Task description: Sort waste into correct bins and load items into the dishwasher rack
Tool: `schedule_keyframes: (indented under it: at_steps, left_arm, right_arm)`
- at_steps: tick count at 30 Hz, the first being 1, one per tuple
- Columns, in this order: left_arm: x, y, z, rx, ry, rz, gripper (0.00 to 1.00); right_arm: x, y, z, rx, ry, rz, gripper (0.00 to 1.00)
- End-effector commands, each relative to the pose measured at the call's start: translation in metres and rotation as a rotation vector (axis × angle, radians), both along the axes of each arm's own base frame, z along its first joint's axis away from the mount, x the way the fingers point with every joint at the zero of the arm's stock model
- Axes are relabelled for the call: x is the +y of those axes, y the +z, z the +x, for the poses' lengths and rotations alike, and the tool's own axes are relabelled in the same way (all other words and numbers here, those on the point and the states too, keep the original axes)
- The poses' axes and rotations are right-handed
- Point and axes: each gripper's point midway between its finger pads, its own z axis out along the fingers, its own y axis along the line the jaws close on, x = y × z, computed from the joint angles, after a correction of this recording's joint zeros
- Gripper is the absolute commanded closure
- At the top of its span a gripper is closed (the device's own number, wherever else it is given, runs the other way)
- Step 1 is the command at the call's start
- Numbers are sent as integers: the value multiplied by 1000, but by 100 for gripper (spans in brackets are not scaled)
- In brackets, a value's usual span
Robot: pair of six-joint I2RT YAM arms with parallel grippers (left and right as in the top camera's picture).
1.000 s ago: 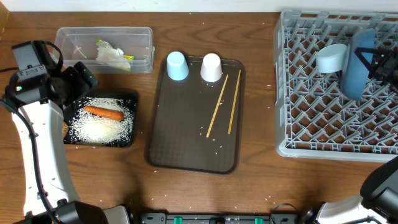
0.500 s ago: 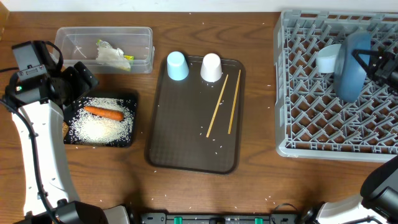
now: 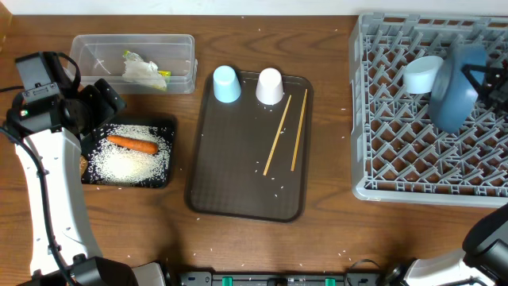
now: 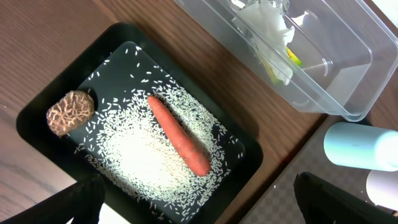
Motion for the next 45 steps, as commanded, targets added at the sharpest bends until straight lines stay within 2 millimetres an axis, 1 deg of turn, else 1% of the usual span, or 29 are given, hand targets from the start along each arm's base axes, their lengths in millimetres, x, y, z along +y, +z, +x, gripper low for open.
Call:
schedule_keyframes:
  at_steps: [1,4,5,7,9,10,11,12,14,16,20,23,25,27,28,31,33,34,35,37,40,42,44,45]
  left_arm:
    - [3,8,1,-20,11,9,2]
    - [3,8,1,-20,11,9,2]
    - [3,8,1,-20,11,9,2]
    - [3,8,1,-20,11,9,2]
    - [3,8,1,-20,11,9,2]
    - [3,8,1,-20,11,9,2]
    - [3,8,1,-20,11,9,2]
    - [3,8,1,-20,11,9,2]
    - [3,8,1,-20,11,9,2]
    - [3,8,1,-20,11,9,2]
    - [3,8,1,-20,11,9,2]
    - [3,8,1,-20,11,9,2]
    - [3,8,1,-20,11,9,2]
    - [3,8,1,-20,11,9,2]
    - [3,8,1,-20,11,9,2]
    - [3,8,1,-20,11,9,2]
    - [3,8,1,-20,11,9,2]
    - [3,8,1,-20,11,9,2]
    - [3,8,1,-20,11,9,2]
    - [3,8,1,-20,11,9,2]
    - [3,8,1,-20,11,9,2]
    - [3,8,1,-20,11,9,2]
    - [3,8,1,-20,11,9,2]
    - [3,8,1,-20,11,9,2]
  right_arm:
    - [-40,-28,-2,143,-200,-129,99]
    - [-53,-32,-11,207,-284,-192,94]
    - [-57,-33,-14,229,-312,-216,90]
    - [-66,-35,-21,280,-370,-266,74]
    - [-76,-38,-32,345,-445,-330,72]
    - [-82,-39,-38,376,-482,-363,64]
    - [-85,-39,-42,393,-504,-385,55]
    - [-89,-38,-47,413,-531,-409,42]
    - [-93,-34,-56,441,-578,-438,20]
    - [-96,-26,-64,453,-619,-460,1]
    - [-93,-2,-74,417,-665,-489,1]
    - [-85,22,-81,361,-685,-504,1]
    - [-76,42,-86,308,-698,-522,1]
    - [-68,58,-91,264,-703,-537,1]
    - [-62,66,-93,240,-697,-542,1]
    - [-35,86,-92,159,-643,-545,1]
    - [-10,95,-88,112,-578,-549,1]
    - [-1,96,-85,99,-551,-549,1]
    - [13,97,-81,86,-511,-549,1]
    - [43,97,-71,61,-425,-551,1]
    - [98,96,-54,3,-267,-552,1]
    - [141,95,-41,-46,-153,-555,1]
    - [178,89,-28,-81,-61,-563,1]
    - [196,82,-21,-86,-23,-572,1]
